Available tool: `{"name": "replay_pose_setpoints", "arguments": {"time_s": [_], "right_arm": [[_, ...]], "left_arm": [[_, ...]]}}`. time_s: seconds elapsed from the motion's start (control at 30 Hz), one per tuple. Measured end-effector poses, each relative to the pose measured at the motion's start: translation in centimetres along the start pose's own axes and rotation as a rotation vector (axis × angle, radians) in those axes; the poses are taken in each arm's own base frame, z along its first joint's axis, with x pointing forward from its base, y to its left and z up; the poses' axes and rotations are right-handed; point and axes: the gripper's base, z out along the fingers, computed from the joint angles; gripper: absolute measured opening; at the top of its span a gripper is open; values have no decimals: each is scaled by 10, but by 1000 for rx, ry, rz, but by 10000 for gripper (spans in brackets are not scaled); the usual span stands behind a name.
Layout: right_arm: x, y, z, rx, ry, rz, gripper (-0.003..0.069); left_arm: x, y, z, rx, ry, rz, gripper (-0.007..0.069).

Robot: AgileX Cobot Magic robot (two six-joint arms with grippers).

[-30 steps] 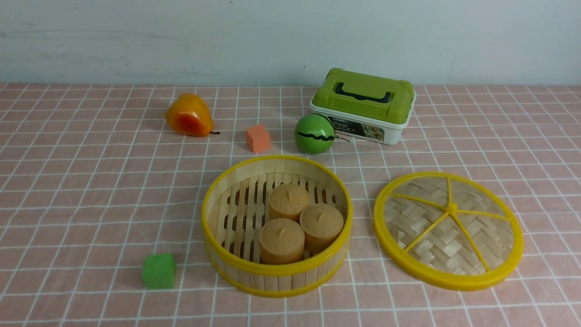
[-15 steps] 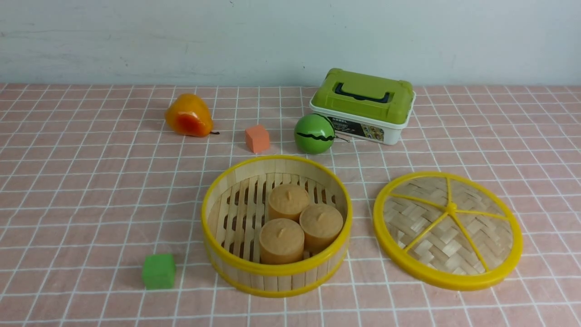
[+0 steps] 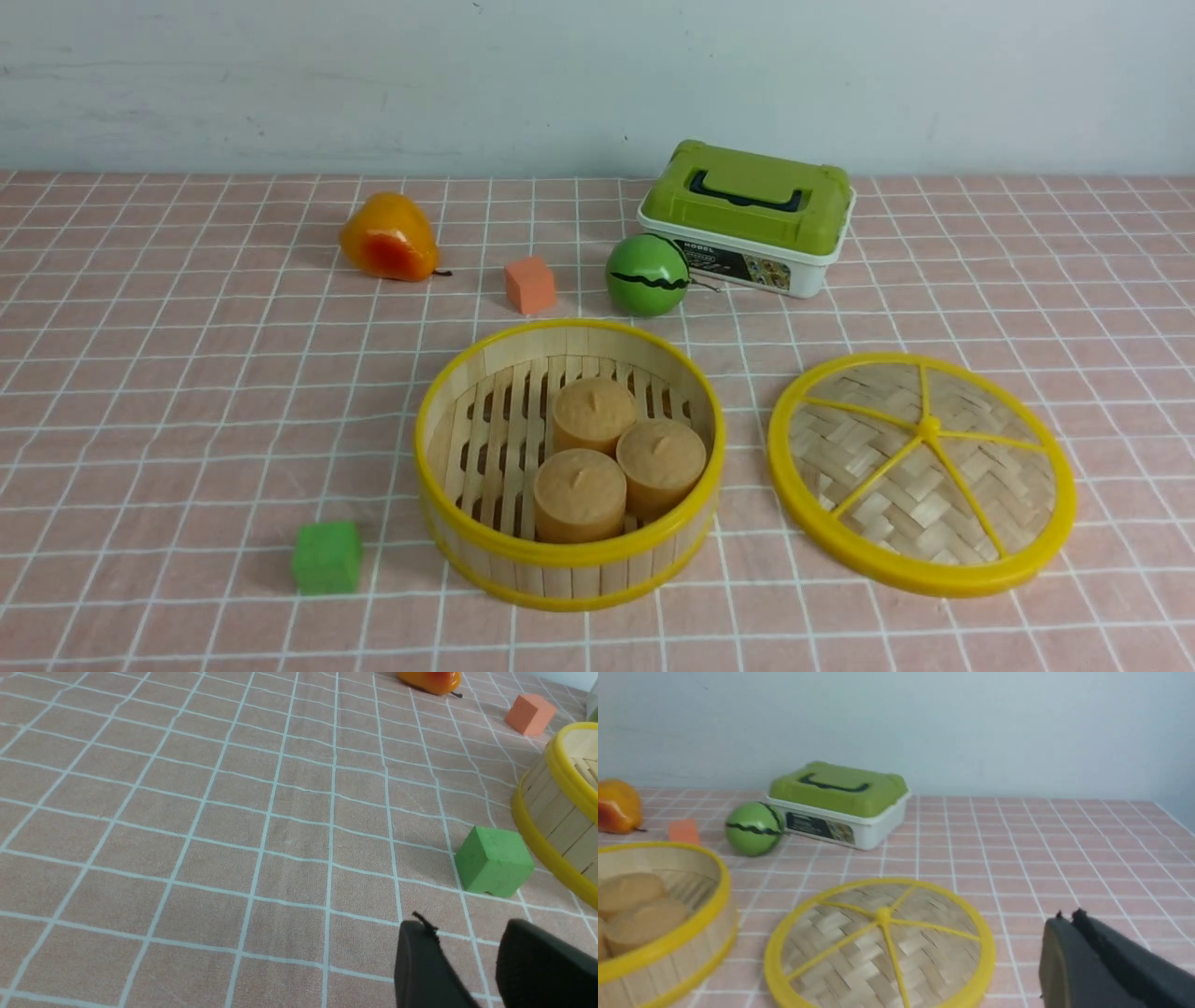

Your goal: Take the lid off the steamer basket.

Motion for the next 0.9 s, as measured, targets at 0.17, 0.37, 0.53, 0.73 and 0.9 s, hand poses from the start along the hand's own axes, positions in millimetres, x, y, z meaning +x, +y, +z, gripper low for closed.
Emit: {"name": "replay_pose_setpoints", "arguments": {"time_s": [0.17,0.37,0.53,0.73,0.9], "right_arm": [[52,-6,2,51,83,-9,-25],[63,-6,1,35,185,-2,-25],[65,-6,1,34,214,-11,-25],[66,-7,0,37,231,-13,-25],[66,-8,0,61,234,-8,-25]], "left_arm": [[0,0,0,0,0,0,239],[0,0,0,0,0,0,239],[0,0,0,0,0,0,239],[0,0,0,0,0,0,239],[0,0,0,0,0,0,239]]}}
